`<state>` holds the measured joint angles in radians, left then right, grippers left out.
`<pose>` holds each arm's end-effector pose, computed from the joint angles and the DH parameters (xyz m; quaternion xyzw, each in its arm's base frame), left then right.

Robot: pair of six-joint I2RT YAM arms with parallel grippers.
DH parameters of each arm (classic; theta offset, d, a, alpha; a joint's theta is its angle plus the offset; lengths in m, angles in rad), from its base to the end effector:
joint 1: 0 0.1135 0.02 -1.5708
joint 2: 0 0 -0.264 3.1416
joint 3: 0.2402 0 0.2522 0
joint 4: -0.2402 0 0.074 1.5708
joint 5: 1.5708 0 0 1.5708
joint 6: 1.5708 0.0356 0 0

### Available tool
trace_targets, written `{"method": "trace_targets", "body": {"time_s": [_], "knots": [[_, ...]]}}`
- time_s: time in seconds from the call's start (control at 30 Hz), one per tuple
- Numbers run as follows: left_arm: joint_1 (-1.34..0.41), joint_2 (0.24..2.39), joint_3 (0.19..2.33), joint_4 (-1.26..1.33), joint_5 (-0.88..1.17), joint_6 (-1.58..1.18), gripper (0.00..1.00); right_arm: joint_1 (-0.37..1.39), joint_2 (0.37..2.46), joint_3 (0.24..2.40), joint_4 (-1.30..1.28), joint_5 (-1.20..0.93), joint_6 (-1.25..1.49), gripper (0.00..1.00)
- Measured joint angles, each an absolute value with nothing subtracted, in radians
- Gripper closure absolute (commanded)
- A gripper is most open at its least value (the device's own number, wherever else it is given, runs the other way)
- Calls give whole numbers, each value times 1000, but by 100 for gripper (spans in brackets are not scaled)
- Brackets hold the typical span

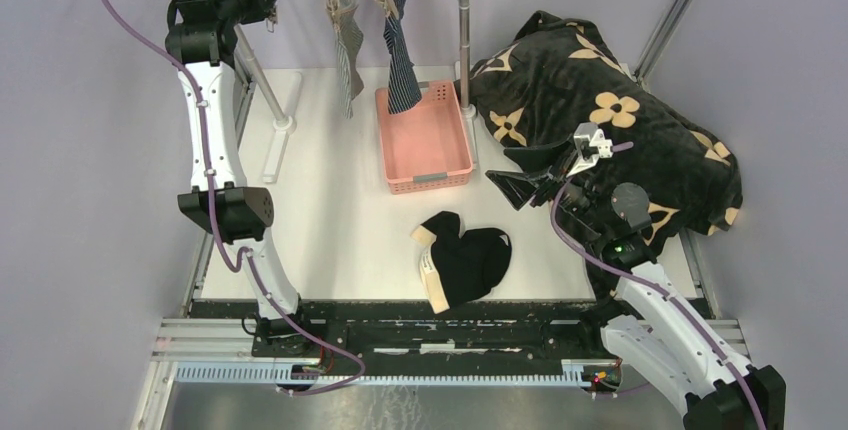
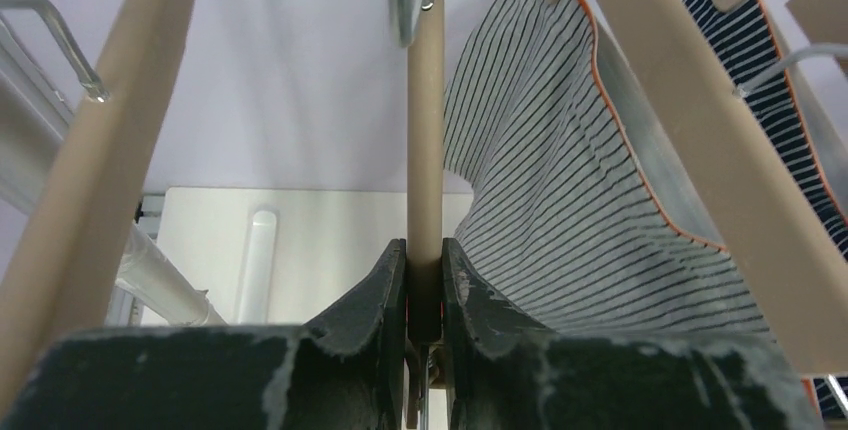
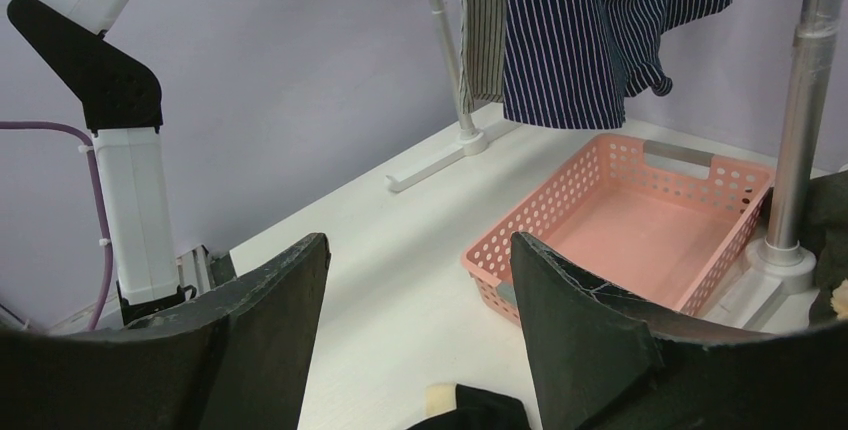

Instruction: Remove the underwear clipped to the hanger

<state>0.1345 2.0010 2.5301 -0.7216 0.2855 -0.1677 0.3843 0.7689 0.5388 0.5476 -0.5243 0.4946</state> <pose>0.4150 0.0460 0.5082 -0.0256 0.7688 -0.1202 0.6275 0.1621 0.0848 0.3323 -0.1784 0.5771 0.4704 0.6433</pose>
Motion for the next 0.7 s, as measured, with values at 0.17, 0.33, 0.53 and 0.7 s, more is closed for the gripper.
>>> {"method": "trace_targets", "body": {"time_s": [0.17, 0.33, 0.53, 0.7], "knots": [[134, 2001, 2530, -678, 270, -226, 70, 384, 765, 538, 563, -533, 500, 25], [134, 2001, 2529, -650, 268, -250, 62, 384, 754, 530, 569, -538, 500, 25], [134, 1993, 2478, -628, 268, -250, 60, 384, 763, 527, 584, -546, 506, 25], [134, 1950, 2399, -629, 273, -249, 54, 386, 786, 526, 607, -558, 521, 26]]}}
